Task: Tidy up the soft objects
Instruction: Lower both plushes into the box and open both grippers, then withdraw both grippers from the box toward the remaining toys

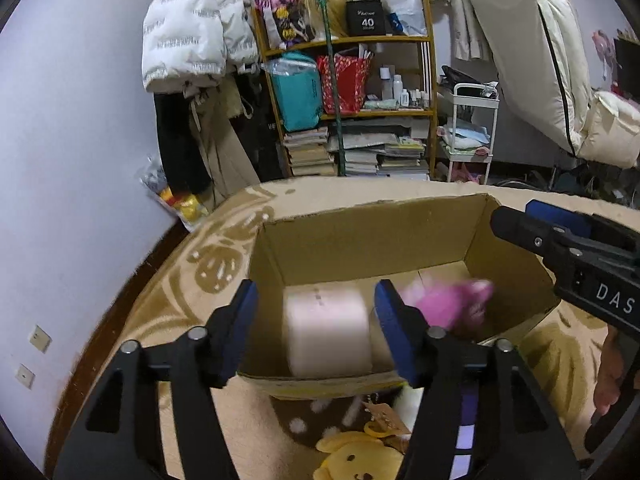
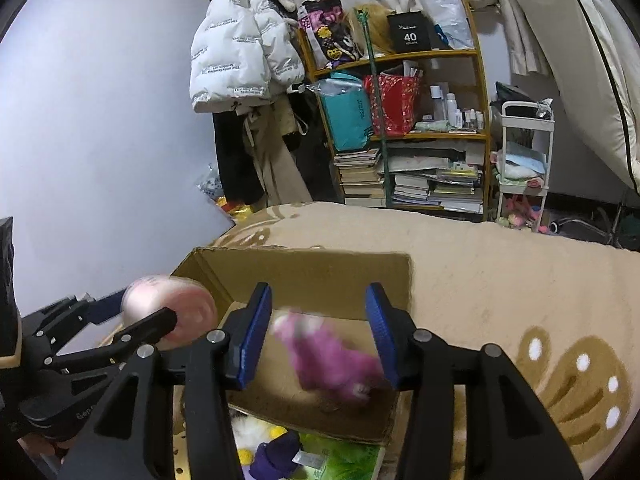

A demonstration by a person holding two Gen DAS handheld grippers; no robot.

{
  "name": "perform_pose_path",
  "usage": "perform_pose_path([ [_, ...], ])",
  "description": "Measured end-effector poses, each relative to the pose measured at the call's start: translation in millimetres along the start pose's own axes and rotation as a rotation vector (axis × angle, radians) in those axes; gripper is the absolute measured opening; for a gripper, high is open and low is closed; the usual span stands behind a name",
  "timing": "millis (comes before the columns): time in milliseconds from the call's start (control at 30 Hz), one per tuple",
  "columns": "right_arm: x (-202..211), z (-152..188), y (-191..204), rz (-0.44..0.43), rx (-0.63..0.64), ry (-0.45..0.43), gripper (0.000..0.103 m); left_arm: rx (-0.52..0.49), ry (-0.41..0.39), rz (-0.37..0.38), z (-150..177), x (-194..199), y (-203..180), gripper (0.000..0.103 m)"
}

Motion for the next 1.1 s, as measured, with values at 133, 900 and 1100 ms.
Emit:
perform_pose_path([
  [133, 8, 0, 4, 0.006, 0.006, -0.014, 0.064, -0.002, -0.012, -0.005, -1, 9, 2, 0.075],
  [900, 90, 2, 35, 0.023, 0.027, -0.079, 0.103, 0.064, -0.032, -0.017, 17, 101, 41, 0.100],
  [1100, 108, 10, 46, 0.044, 0.060, -0.040, 0.103, 0.063, 0.020, -0.023, 33, 115, 43, 0.100],
])
Point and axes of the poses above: each gripper's, at about its wrist camera, not at the fingertips, and x roughly against the way its jaws point, y to its left, z to its underside, the point moved 4 cm from there along -x, roughly the way its jaws point, and after that the axes turned 7 degrees about -z, right-handed, at the moved point
